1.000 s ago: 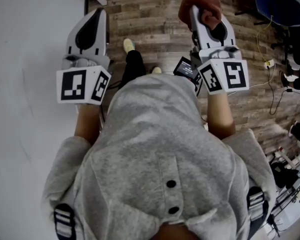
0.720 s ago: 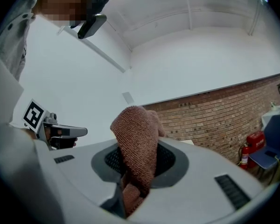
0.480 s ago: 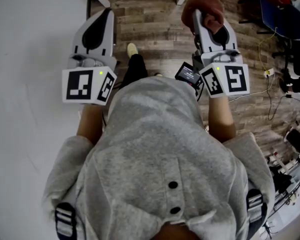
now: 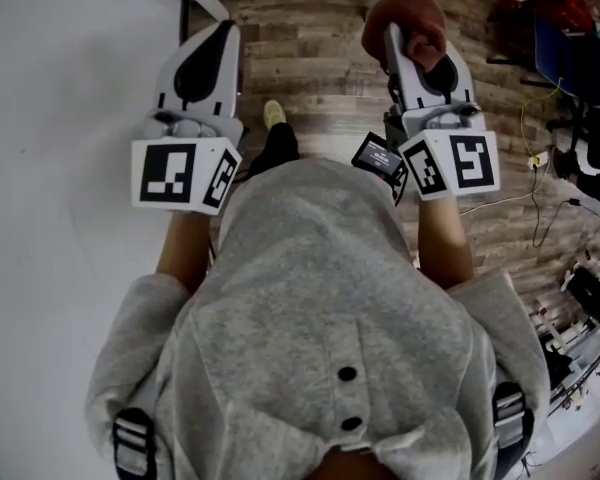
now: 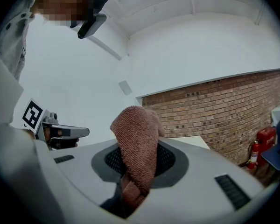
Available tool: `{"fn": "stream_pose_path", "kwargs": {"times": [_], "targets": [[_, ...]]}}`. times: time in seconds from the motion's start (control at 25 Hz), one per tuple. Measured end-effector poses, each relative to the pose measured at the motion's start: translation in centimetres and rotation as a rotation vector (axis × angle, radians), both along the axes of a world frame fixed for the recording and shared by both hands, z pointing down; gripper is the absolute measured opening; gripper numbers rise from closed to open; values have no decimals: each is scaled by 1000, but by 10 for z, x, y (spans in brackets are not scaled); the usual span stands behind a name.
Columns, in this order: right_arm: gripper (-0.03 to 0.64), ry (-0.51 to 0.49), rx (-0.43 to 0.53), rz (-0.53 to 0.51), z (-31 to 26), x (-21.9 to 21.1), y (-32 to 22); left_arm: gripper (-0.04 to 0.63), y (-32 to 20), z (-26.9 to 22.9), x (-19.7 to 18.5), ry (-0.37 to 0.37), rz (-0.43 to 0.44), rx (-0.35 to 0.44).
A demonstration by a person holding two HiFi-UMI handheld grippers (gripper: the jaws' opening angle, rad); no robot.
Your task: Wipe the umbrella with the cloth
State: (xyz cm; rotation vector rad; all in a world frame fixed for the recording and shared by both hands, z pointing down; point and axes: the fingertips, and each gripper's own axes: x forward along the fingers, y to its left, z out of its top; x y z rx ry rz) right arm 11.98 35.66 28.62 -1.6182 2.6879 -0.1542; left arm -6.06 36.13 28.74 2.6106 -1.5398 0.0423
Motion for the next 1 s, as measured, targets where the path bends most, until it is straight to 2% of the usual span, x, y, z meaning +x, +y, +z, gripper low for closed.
{"fn": "stream_pose_path", "kwargs": {"times": [0.48,1.0], "targets": [[100,21,-15,12,-6,-49,-81,15,-83,-1,-41,5,44,-13],[100,52,5,10,-4,-114,-122,15,-123,6,-93,32,79,13]]}}
